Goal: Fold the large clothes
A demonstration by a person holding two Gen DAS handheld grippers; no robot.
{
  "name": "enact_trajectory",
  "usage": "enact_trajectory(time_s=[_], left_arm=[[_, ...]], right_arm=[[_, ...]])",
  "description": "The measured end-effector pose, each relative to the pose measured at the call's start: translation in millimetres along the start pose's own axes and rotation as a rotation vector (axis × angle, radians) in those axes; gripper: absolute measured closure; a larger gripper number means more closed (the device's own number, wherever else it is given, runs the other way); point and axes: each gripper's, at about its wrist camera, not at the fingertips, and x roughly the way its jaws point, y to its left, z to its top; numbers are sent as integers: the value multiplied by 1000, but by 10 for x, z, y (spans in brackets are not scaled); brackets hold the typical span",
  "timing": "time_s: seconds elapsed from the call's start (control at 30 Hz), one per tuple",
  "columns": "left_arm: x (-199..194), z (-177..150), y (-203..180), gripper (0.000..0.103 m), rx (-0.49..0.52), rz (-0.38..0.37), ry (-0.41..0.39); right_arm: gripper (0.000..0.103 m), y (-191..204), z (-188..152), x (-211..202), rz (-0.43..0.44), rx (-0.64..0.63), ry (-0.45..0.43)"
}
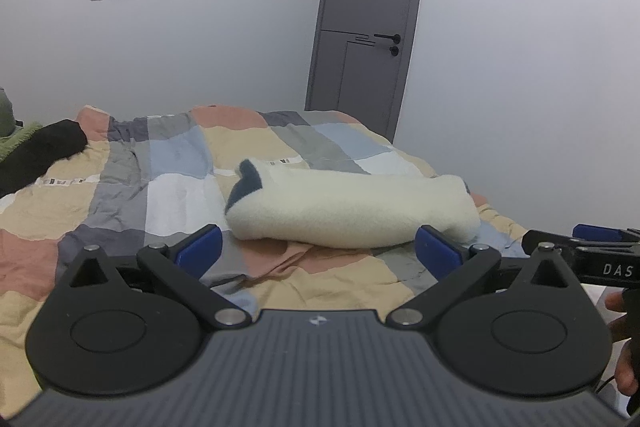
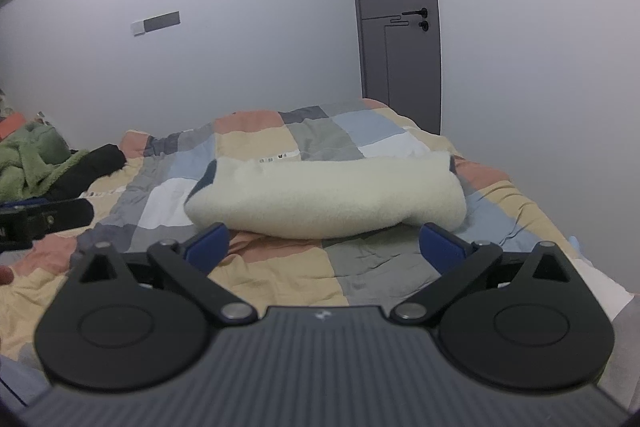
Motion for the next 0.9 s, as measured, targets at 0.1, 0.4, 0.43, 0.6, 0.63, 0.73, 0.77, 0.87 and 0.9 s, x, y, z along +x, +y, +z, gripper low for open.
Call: enact_trajectory(time_s=[0.1,0.4,0.43,0.6,0.63,0.73,0.77,0.87,0.9], left_arm=[[-15,3,-18,0,-2,6,0],[-41,1,-46,0,0,11,-1],[-39,1,-46,0,-1,9,1],[-32,9,-28,0,1,-3,9],[-30,7,-23,0,2,-3,10],[-25,11,-33,0,1,0,12],[-20,2,-35,0,4,1,12],[-10,-2,-39,0,12,5,12],[-6,-16,-42,0,15,5,10]], right_arm=[[0,8,3,-16,2,2,-2],[0,14,8,-27,-3,-5,-1],[0,14,8,-23,-4,-6,0],[0,9,-7,-18,-5,-3,7],[0,10,-10,-16,-6,-4,9],[0,7,-12,-19,-11,-6,10],[0,5,-12,-25,-11,-7,8],[0,3,-16,-18,-8,-5,13],[0,0,-15,-16,-9,-5,13]])
